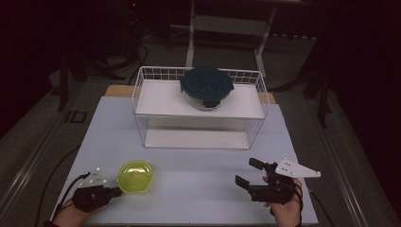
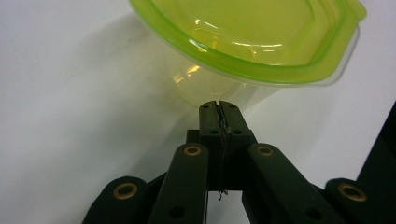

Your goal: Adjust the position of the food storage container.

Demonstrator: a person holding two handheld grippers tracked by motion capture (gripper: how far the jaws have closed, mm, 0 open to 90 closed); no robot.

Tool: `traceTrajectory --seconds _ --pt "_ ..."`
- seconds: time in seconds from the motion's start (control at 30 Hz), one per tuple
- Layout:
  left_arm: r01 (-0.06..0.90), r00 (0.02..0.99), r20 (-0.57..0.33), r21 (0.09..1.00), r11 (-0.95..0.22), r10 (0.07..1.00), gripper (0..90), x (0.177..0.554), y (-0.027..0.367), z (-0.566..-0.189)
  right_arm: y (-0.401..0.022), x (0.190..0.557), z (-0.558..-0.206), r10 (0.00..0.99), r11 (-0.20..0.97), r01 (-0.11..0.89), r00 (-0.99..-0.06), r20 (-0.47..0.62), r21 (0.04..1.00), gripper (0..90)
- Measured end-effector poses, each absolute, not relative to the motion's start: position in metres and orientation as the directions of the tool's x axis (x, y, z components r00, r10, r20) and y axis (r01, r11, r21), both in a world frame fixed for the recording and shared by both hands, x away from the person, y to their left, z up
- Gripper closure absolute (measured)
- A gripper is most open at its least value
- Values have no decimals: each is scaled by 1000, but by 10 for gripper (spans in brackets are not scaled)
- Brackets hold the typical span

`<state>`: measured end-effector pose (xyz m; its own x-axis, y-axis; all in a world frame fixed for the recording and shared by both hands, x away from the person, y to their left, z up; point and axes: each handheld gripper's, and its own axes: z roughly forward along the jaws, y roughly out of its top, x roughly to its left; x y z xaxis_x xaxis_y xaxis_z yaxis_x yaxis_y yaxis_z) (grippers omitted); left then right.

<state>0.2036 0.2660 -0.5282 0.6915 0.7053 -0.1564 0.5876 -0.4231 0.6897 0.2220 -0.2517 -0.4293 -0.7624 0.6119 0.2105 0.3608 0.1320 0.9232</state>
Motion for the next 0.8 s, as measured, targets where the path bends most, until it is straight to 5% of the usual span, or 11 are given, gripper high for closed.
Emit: traceTrajectory --seconds 0.8 --pt "593 685 -144 679 -432 714 885 247 263 -530 -253 221 -429 608 129 359 -765 212 924 153"
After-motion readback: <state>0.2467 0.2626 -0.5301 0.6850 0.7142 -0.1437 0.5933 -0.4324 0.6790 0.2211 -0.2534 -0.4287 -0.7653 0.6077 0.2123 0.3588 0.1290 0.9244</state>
